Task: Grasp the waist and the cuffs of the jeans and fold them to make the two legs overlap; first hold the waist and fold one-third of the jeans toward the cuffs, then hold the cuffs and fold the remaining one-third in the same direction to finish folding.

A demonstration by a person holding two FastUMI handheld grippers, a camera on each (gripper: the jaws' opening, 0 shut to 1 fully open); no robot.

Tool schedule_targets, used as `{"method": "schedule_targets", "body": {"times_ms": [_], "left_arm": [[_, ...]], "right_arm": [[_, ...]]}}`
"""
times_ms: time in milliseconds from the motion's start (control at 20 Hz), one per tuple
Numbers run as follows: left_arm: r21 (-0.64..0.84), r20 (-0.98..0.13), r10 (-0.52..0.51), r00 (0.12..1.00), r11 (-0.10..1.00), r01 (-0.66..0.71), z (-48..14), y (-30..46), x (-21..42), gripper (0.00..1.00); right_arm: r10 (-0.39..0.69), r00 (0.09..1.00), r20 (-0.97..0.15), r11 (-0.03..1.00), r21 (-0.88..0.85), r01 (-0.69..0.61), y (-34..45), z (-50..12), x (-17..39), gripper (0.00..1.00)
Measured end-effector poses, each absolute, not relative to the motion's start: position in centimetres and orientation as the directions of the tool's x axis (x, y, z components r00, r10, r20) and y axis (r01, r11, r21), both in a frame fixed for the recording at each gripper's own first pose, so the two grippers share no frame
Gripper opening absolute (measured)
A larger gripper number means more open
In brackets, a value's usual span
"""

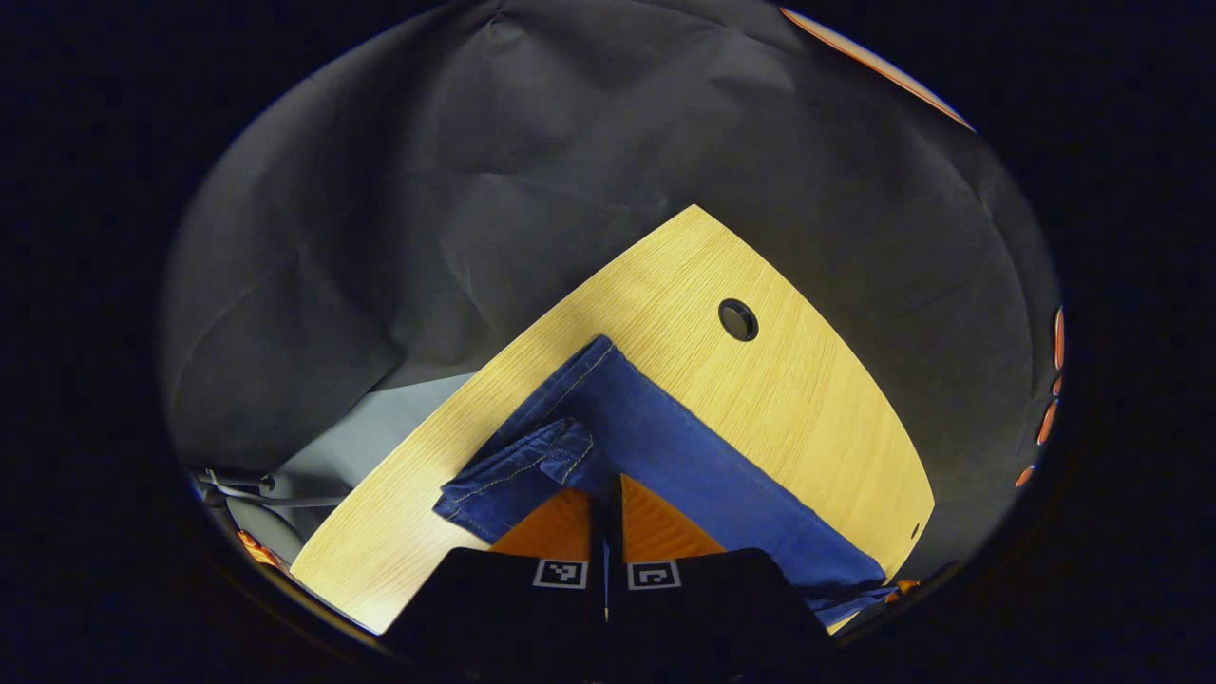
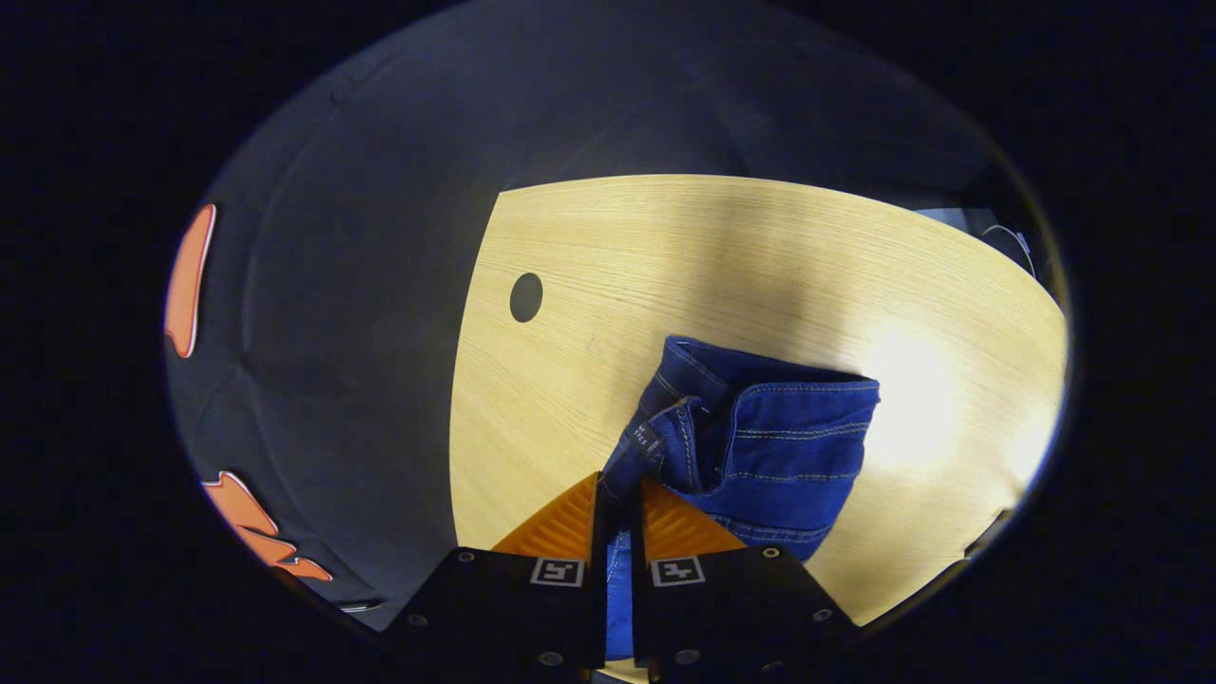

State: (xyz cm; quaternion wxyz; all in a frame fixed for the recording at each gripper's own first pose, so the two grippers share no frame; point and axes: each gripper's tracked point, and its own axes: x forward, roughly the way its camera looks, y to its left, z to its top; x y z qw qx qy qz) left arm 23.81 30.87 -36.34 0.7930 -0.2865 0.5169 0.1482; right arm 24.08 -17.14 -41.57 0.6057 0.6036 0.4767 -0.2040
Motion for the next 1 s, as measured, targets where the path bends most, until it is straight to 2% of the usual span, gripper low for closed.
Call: {"method": "schedule_targets", "body": {"times_ms": [150, 300, 350, 450, 500, 550, 600, 650, 800, 850, 900, 950, 1000], "left_arm": [[-0.302, -0.906, -0.074, 0.416, 0.801, -0.516, -35.1, 31.0, 25.3, 0.01], [-0.282, -0.907, -0.071, 0.415, 0.834, -0.474, -34.8, 31.1, 26.0, 0.07], [-0.272, -0.908, -0.066, 0.413, 0.844, -0.463, -34.6, 31.2, 25.7, 0.11], [-0.273, -0.898, -0.061, 0.436, 0.854, -0.443, -34.6, 31.1, 26.4, 0.12], [-0.264, -0.896, -0.052, 0.44, 0.859, -0.438, -34.9, 31.2, 26.5, 0.19], [-0.25, -0.898, -0.036, 0.439, 0.862, -0.441, -34.9, 31.3, 26.3, 0.18], [-0.25, -0.897, -0.033, 0.44, 0.86, -0.446, -34.5, 31.4, 26.2, 0.22], [-0.249, -0.899, -0.031, 0.438, 0.857, -0.451, -34.3, 31.4, 26.0, 0.31], [-0.27, -0.881, -0.03, 0.472, 0.851, -0.45, -33.1, 31.8, 26.0, 0.59], [-0.275, -0.876, -0.033, 0.482, 0.855, -0.441, -32.5, 32.0, 26.0, 0.67], [-0.271, -0.873, -0.031, 0.486, 0.86, -0.432, -32.0, 32.0, 25.6, 0.83], [-0.264, -0.875, -0.031, 0.484, 0.867, -0.423, -31.5, 32.0, 25.3, 0.9], [-0.259, -0.875, -0.029, 0.483, 0.871, -0.418, -31.2, 31.7, 25.2, 0.93]], "right_arm": [[0.35, 0.427, -0.833, 0.204, 0.513, 0.834, -16.6, -42.9, 25.5, 0.12], [0.346, 0.408, -0.845, 0.257, 0.504, 0.825, -16.5, -42.7, 25.6, 0.13], [0.35, 0.415, -0.84, 0.253, 0.512, 0.821, -16.5, -42.7, 25.9, 0.13], [0.35, 0.432, -0.831, 0.24, 0.525, 0.816, -16.7, -42.3, 26.1, 0.18], [0.344, 0.446, -0.826, 0.235, 0.536, 0.811, -16.9, -41.8, 26.3, 0.21], [0.327, 0.476, -0.817, 0.228, 0.557, 0.799, -17.3, -41.3, 26.8, 0.23], [0.314, 0.501, -0.807, 0.221, 0.575, 0.788, -17.8, -40.6, 27.3, 0.14], [0.299, 0.52, -0.8, 0.218, 0.588, 0.779, -18.2, -40.0, 27.5, 0.3], [0.273, 0.516, -0.812, 0.266, 0.579, 0.77, -19.0, -39.5, 25.9, 0.45], [0.265, 0.511, -0.818, 0.289, 0.573, 0.767, -19.1, -39.4, 25.4, 0.54], [0.261, 0.504, -0.824, 0.314, 0.566, 0.763, -19.2, -39.3, 24.6, 0.59], [0.256, 0.497, -0.829, 0.336, 0.558, 0.759, -19.2, -39.3, 24.1, 0.7], [0.257, 0.492, -0.832, 0.352, 0.555, 0.754, -19.1, -39.2, 23.5, 0.75]]}}
